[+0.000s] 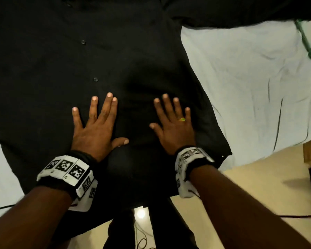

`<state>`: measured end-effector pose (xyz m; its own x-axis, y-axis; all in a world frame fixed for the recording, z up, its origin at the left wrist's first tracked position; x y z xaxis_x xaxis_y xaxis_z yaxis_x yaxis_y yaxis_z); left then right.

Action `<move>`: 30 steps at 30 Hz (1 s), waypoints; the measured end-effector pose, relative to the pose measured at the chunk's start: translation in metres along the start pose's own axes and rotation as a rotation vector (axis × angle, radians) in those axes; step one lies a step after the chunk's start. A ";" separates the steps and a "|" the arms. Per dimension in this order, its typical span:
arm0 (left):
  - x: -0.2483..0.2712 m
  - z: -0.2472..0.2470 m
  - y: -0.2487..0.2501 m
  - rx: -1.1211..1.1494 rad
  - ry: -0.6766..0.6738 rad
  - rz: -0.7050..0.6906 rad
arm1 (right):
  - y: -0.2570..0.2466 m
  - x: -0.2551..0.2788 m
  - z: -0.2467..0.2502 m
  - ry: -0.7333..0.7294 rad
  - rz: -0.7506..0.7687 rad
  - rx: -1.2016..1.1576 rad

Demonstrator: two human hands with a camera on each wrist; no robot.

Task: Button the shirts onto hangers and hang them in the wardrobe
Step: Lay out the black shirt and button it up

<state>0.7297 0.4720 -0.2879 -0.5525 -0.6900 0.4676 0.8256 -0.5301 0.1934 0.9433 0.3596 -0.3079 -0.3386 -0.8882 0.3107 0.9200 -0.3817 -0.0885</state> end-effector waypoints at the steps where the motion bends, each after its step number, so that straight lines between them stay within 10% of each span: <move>1: 0.000 -0.001 0.000 0.010 -0.004 0.007 | 0.026 -0.002 0.004 0.013 -0.104 -0.006; 7: -0.007 0.009 0.002 0.037 -0.025 0.081 | 0.055 -0.007 0.032 -0.088 -0.259 0.037; 15: -0.019 0.023 -0.004 0.035 -0.005 0.070 | -0.052 -0.085 0.038 -0.037 0.402 0.078; 23: -0.018 0.042 -0.005 -0.101 -0.044 0.058 | 0.013 -0.128 0.074 -0.067 -0.120 0.091; 30: -0.036 0.065 0.002 -0.163 -0.042 0.008 | -0.084 -0.191 0.069 0.001 0.430 0.136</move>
<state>0.7588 0.5282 -0.2482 -0.5380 -0.6748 0.5051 0.7984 -0.6002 0.0485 0.9441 0.5792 -0.2942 0.0804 -0.9589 0.2721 0.9947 0.0596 -0.0838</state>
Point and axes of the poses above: each hand's wrist, its own x-axis away from the middle knuckle, its own z-axis out of the back of the hand, y = z × x, the point moved 2 cm from there along -x, towards the middle knuckle, and after that the axes turned 6 degrees about y, right-handed, at the moved point
